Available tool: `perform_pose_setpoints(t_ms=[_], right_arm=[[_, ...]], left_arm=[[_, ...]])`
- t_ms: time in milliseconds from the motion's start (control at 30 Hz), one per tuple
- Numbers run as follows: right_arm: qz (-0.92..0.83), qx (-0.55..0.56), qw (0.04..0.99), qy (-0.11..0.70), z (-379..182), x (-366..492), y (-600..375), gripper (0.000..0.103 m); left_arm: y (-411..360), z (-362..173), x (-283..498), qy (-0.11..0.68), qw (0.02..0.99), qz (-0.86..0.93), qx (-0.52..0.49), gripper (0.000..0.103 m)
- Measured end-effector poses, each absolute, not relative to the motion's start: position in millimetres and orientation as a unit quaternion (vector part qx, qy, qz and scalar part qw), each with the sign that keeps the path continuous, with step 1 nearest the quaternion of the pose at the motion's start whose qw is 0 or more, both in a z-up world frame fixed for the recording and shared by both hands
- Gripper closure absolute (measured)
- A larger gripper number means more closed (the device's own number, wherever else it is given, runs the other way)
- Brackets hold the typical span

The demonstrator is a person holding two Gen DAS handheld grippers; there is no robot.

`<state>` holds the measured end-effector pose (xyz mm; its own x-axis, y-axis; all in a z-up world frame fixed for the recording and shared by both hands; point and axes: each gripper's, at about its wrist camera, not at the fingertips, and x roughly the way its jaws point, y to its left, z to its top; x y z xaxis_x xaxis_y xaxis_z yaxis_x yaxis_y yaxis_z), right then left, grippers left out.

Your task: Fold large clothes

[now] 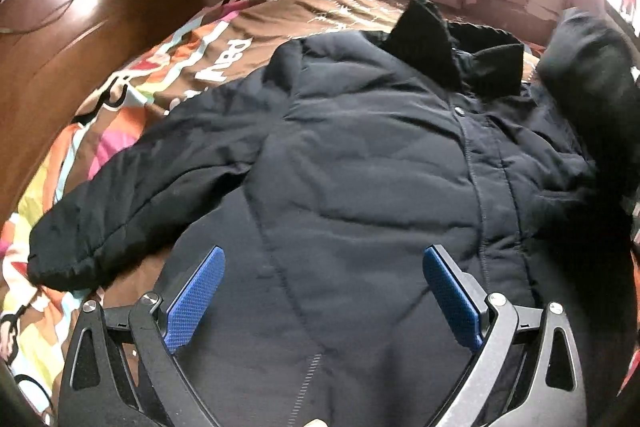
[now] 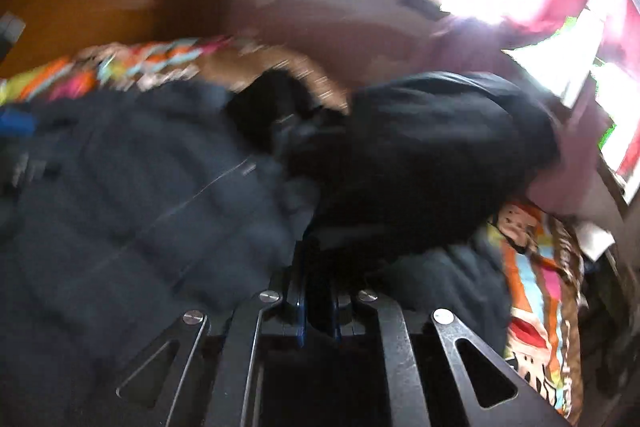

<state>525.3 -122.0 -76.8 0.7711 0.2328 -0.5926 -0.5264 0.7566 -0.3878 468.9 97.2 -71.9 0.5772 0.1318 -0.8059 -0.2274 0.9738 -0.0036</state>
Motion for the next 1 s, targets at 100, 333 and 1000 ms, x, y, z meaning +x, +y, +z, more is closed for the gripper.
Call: perform_pose_setpoints(t_ms=[100, 333, 1000], right_arm=[[0.234, -0.313, 0.874, 0.289, -103, 515, -106, 0.094], [0.268, -0.349, 0.834, 0.333, -140, 488, -101, 0.09], [0.315, -0.242, 0.843, 0.363, -123, 456, -145, 0.037]], left_arm=[[106, -72, 464, 0.446, 0.887, 0.092, -0.074, 0.006], [105, -67, 463, 0.433, 0.891, 0.041, -0.128, 0.006], [82, -96, 509, 0.476, 0.863, -0.004, -0.167, 0.041]])
